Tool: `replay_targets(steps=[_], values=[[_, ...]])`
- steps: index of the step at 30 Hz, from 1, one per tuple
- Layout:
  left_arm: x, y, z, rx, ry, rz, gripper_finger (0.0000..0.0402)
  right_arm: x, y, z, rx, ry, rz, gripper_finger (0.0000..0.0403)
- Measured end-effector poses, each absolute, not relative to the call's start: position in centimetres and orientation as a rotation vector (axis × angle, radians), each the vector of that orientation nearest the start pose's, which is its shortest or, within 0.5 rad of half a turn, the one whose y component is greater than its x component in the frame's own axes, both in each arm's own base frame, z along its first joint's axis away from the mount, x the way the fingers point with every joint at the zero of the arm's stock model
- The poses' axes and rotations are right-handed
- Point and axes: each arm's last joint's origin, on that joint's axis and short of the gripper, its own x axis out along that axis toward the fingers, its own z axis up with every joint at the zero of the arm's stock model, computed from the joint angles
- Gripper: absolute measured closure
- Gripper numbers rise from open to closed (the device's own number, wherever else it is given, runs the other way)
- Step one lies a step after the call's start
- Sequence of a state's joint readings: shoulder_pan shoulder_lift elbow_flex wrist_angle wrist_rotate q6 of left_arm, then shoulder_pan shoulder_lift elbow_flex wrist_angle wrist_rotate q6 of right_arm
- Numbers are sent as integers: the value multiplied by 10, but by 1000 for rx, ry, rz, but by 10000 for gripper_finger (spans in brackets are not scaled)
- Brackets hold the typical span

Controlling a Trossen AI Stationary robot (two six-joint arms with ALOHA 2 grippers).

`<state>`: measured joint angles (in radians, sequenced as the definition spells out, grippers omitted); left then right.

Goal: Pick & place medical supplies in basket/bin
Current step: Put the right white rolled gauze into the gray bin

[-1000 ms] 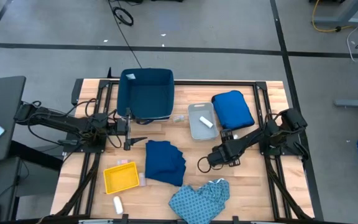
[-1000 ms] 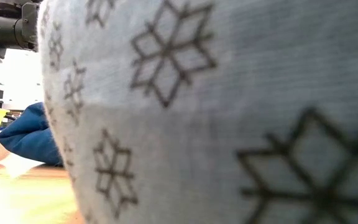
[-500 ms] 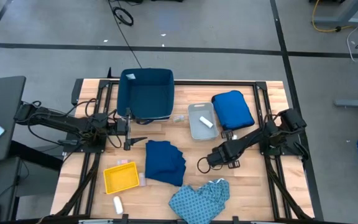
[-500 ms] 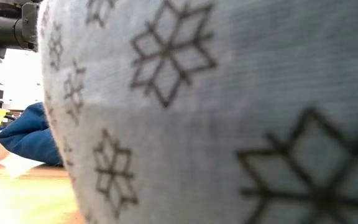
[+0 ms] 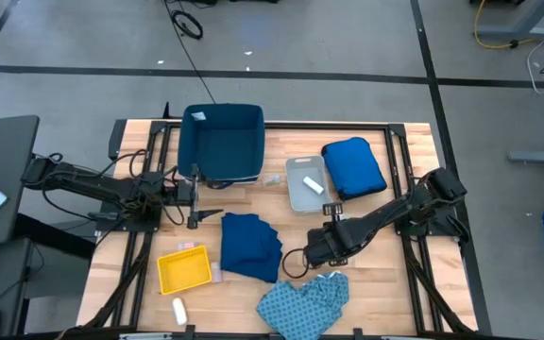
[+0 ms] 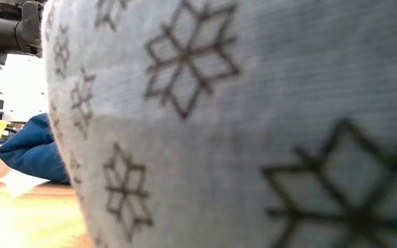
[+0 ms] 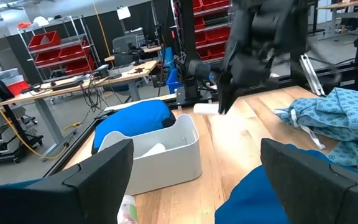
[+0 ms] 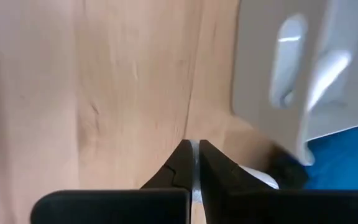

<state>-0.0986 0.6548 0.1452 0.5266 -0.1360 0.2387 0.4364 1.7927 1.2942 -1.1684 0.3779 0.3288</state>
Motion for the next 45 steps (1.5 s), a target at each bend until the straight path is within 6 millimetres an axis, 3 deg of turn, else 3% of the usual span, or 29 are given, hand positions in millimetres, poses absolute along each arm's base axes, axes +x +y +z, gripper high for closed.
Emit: replay_targets(steps=[6, 11, 21, 28, 35, 38, 45], values=[[150, -11, 199, 230, -14, 27, 47, 294, 133, 236, -445, 1397, -269, 393], [150, -11, 199, 230, -15, 25, 47, 304, 128, 244, -519, 1305, -307, 393], [150, -11, 199, 237, -15, 25, 47, 330, 82, 219, -604, 1257, -299, 394], [150, -11, 199, 235, -14, 25, 47, 336, 37, 197, -544, 1315, -250, 394], [150, -11, 199, 223, -14, 25, 47, 339, 5, 190, -464, 1327, -250, 394], [150, -11, 199, 223, -13, 25, 47, 339, -3, 189, -406, 1334, -235, 371], [150, -11, 199, 224, -13, 25, 47, 340, -8, 189, -329, 1320, -233, 275]])
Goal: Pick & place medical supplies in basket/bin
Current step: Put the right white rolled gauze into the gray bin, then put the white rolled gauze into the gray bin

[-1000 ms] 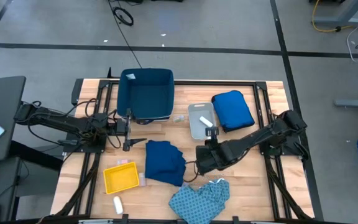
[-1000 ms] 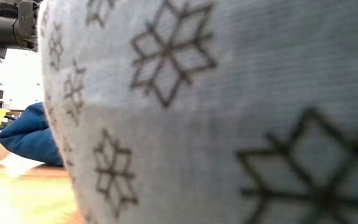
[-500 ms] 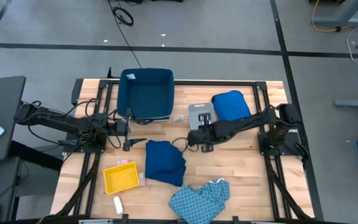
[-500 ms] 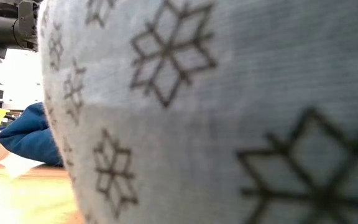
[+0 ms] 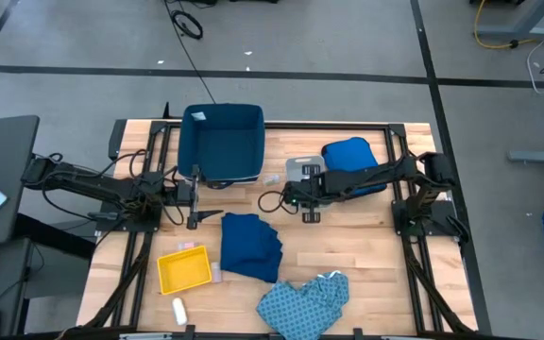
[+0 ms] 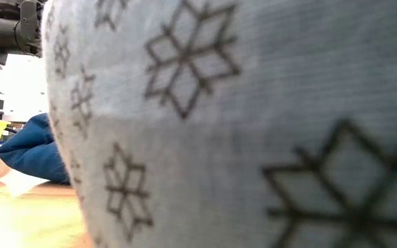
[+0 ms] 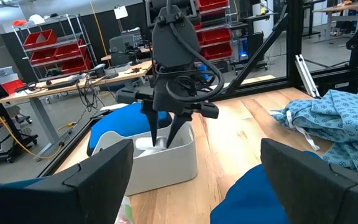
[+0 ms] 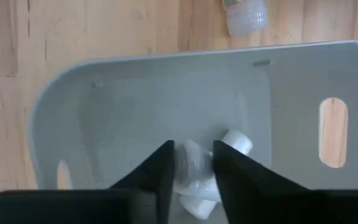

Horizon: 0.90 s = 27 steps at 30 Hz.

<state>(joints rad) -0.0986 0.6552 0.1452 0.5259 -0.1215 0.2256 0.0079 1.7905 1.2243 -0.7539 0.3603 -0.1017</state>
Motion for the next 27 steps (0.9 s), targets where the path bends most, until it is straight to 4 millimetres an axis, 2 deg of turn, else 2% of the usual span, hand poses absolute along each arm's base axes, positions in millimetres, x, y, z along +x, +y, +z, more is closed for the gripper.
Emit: replay_targets(steps=[6, 11, 15, 21, 24, 27], values=[[150, -11, 199, 225, -13, 25, 47, 343, 0, 190, -344, 1279, -246, 198], [150, -11, 199, 226, -13, 25, 47, 346, 11, 192, -404, 1229, -294, 161], [150, -11, 199, 226, -13, 25, 47, 347, 23, 193, -469, 1191, -328, 155], [150, -12, 198, 178, -9, 14, 47, 351, 48, 196, -493, 1098, -291, 166], [151, -14, 197, 134, 53, -74, 47, 350, 60, 197, -528, 1071, -295, 170], [153, -19, 205, 64, 140, -174, 47, 348, 71, 198, -576, 1047, -316, 172]])
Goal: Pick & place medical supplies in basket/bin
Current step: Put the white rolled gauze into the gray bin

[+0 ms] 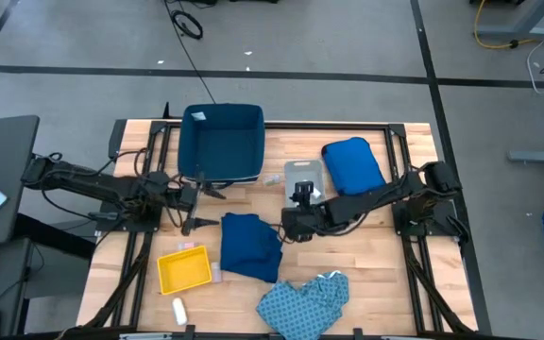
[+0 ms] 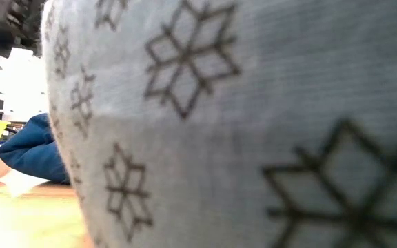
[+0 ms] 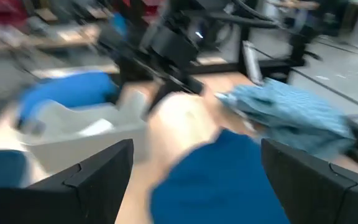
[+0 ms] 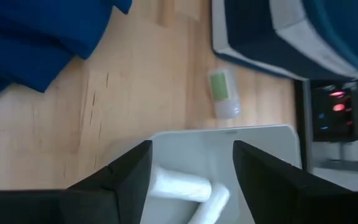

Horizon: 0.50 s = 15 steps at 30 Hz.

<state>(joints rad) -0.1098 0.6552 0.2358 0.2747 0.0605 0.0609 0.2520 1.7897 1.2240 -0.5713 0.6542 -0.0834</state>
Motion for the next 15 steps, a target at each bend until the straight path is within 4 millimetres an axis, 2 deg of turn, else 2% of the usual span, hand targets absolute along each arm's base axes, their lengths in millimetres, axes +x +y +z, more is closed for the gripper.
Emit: replay_targets(steps=[4, 10, 15], values=[[154, -31, 217, 40, 281, -264, 48, 344, 85, 199, -637, 1017, -346, 172], [152, -51, 246, 70, 378, -317, 56, 340, 97, 203, -741, 961, -447, 172], [157, -69, 250, 26, 451, -384, 60, 336, 107, 204, -801, 925, -495, 172]])
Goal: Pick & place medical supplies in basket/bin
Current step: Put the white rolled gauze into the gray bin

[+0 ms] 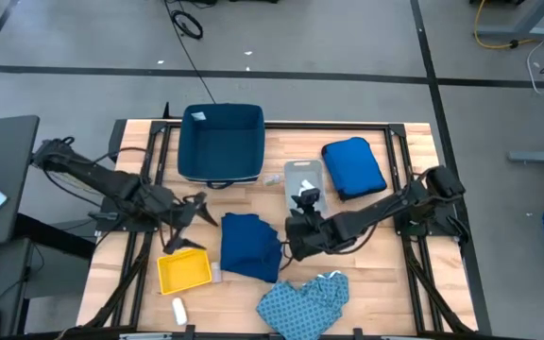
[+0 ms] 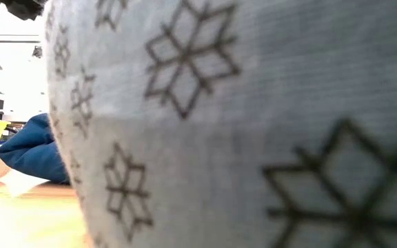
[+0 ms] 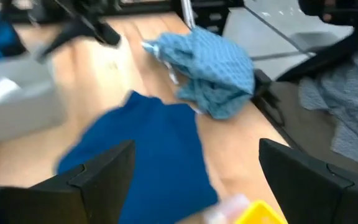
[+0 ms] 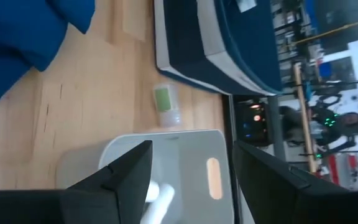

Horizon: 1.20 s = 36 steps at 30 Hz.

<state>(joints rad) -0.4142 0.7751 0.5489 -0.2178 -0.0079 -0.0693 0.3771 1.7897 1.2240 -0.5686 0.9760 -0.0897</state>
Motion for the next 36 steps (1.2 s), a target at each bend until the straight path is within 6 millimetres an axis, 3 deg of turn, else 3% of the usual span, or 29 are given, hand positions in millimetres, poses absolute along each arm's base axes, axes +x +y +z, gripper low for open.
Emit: replay_targets(steps=[5, 10, 19, 27, 36], values=[[161, -90, 232, 3, 583, -400, 60, 332, 118, 206, -839, 891, -517, 172], [160, -119, 214, 85, 685, -460, 60, 327, 127, 207, -884, 854, -555, 172], [153, -176, 226, 433, 779, -467, 60, 323, 139, 209, -893, 807, -570, 172], [149, -235, 206, 700, 975, -563, 60, 320, 146, 209, -891, 792, -558, 172], [162, -276, 197, 734, 1014, -591, 61, 319, 148, 210, -898, 778, -569, 172]])
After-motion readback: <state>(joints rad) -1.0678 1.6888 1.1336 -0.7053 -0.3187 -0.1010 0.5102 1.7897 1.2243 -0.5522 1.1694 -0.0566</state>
